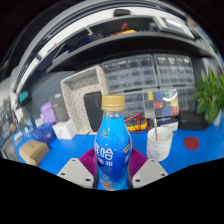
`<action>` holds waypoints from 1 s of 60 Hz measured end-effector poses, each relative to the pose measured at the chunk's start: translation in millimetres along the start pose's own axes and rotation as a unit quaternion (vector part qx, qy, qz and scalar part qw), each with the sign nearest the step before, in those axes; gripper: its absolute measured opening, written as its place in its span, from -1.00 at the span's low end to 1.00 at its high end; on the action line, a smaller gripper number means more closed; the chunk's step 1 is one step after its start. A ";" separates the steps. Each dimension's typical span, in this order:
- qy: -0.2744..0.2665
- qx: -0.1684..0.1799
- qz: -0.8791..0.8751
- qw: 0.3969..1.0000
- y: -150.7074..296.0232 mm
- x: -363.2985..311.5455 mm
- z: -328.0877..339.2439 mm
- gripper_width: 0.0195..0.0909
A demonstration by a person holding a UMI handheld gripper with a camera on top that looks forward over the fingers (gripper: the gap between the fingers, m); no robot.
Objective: Pour water
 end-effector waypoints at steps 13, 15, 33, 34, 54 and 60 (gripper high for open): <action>0.009 0.003 -0.288 0.958 31.4 -13.2 -42.7 -0.46; 0.006 0.008 -0.331 0.943 35.0 -11.7 -47.6 -0.46; 0.009 0.022 -0.615 0.788 52.2 2.3 -80.8 -0.46; 0.010 0.023 -0.625 0.780 53.3 3.1 -82.3 -0.46; 0.027 0.059 -0.783 0.618 67.0 25.0 -102.3 -0.46; 0.022 0.058 -0.786 0.615 69.1 27.7 -100.8 -0.46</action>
Point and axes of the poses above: the point between the fingertips, and its own axes, seen from behind it with the camera up: x to the right, y up, z backward, against the way the camera looks, the point moved 7 cm from there along z, backward, against the way the camera looks, and after that the axes turned 3 degrees about x, right-handed, at the moved point
